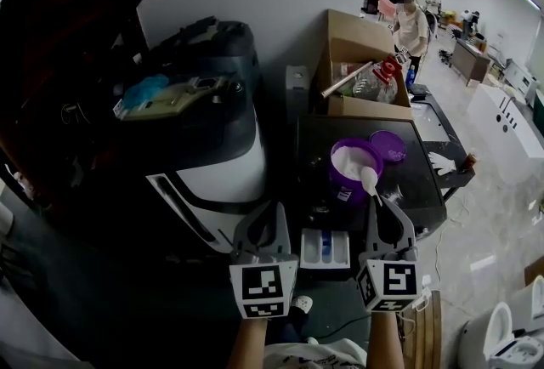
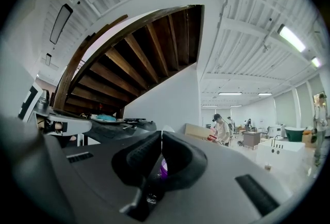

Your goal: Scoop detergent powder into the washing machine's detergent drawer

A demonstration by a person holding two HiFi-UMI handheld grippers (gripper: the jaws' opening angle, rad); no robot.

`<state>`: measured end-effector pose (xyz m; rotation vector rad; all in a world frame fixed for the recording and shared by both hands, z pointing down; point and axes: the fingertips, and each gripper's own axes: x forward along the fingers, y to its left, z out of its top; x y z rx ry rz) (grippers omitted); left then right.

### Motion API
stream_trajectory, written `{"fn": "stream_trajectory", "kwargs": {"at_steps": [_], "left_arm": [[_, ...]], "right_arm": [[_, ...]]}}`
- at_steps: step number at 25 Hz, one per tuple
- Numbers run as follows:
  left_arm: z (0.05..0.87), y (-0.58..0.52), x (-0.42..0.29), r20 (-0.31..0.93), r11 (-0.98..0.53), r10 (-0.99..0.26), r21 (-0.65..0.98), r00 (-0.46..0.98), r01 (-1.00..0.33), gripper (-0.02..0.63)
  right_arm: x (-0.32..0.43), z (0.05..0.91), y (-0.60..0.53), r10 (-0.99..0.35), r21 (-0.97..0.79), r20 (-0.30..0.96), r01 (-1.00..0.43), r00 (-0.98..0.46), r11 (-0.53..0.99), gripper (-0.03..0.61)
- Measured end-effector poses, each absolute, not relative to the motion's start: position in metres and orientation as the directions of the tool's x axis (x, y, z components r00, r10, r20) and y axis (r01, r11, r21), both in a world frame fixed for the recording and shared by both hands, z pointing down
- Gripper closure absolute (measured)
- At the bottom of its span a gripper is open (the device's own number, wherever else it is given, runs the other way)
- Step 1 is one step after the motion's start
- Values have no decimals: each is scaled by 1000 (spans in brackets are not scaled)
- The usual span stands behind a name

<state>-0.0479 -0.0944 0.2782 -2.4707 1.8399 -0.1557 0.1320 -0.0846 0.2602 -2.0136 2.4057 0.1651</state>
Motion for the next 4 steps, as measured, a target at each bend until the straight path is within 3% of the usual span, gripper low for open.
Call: {"fn": "stream_trajectory", "kwargs": {"at_steps": [4], "left_arm": [[278,-96,-50,45,-282,-959,-101,279,-954,612]], "right_arm": [[130,263,-86,-981,84,-61,-981,-182,176,558]]}}
